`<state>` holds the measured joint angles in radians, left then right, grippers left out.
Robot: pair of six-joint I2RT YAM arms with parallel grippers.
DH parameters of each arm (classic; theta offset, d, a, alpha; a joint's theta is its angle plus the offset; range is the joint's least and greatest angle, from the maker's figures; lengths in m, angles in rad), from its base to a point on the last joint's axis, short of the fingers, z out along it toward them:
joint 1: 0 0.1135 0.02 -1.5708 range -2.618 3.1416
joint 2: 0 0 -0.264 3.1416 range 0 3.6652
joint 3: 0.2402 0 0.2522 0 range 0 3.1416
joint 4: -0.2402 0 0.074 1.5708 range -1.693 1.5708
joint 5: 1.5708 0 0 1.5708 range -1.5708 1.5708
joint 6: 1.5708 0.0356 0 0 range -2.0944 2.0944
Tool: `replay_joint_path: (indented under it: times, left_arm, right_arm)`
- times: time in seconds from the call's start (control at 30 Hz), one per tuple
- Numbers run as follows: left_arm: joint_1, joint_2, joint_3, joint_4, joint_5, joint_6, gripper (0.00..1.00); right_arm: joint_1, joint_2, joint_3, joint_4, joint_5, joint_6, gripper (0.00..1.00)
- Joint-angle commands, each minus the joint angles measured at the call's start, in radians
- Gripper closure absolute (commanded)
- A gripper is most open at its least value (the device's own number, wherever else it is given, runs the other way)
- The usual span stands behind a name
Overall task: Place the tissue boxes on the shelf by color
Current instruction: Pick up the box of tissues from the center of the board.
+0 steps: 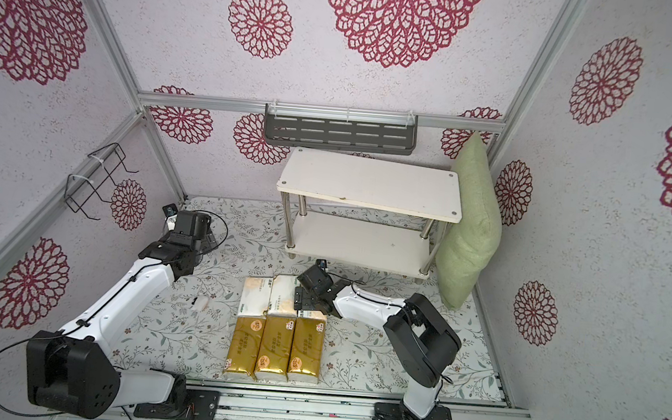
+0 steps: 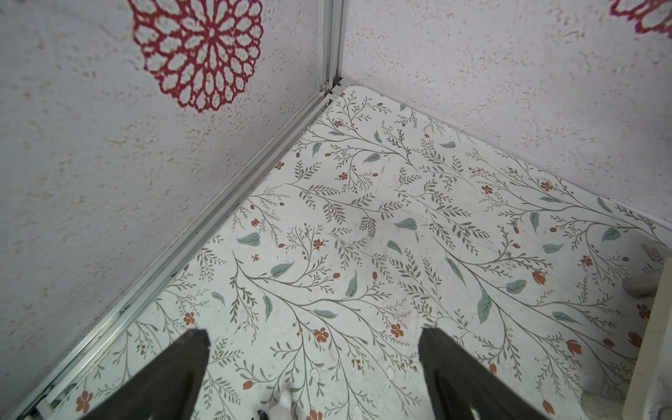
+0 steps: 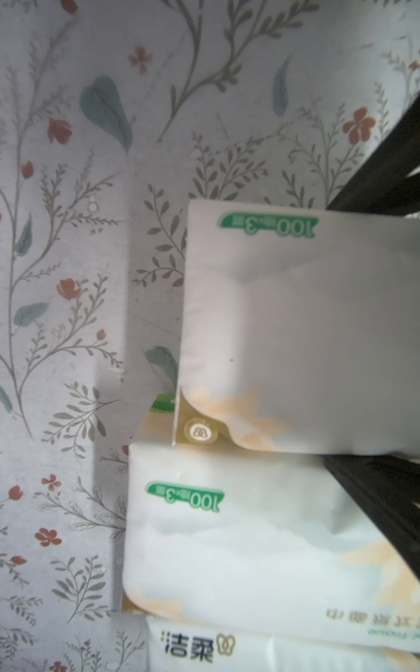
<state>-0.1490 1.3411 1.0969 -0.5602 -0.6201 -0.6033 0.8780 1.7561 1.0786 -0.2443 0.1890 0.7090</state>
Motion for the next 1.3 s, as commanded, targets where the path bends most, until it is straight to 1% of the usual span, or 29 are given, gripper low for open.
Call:
replay_joint_path:
  times: [0.0,0.1,0.3,0.57,0.8,1.03,1.27]
  left_arm:
    - [-0.009,-0.023,0.008,0.006,-0.016,-0.007,0.03]
    - [-0.009,-0.023,0.004,0.006,-0.019,-0.015,0.02]
    - [-0.009,-0.026,0.006,0.003,-0.016,-0.022,0.02]
    - [-0.01,-0.007,0.015,-0.009,-0.019,-0.042,0.03]
    - [-0.009,0.0,0.011,-0.009,-0.025,-0.05,0.03]
    - [-0.01,0.0,0.013,-0.018,-0.026,-0.059,0.03]
    - [-0.009,0.0,0.021,-0.025,-0.022,-0.064,0.03]
  right_arm:
    - [0.001,-0.005,-0.024,-0.033,0.019,0.017,0.02]
    - [-0.008,-0.009,-0.034,-0.035,0.034,0.011,0.04]
    - [-0.05,-0.027,-0.058,-0.026,0.057,-0.013,0.05]
    - [-0.131,-0.019,-0.054,-0.011,0.065,-0.086,0.04]
    - [-0.143,0.01,-0.003,-0.03,0.053,-0.185,0.01]
    - [-0.139,-0.067,-0.029,-0.043,0.057,-0.178,0.01]
    - [-0.124,-0.128,-0.073,-0.04,0.063,-0.134,0.01]
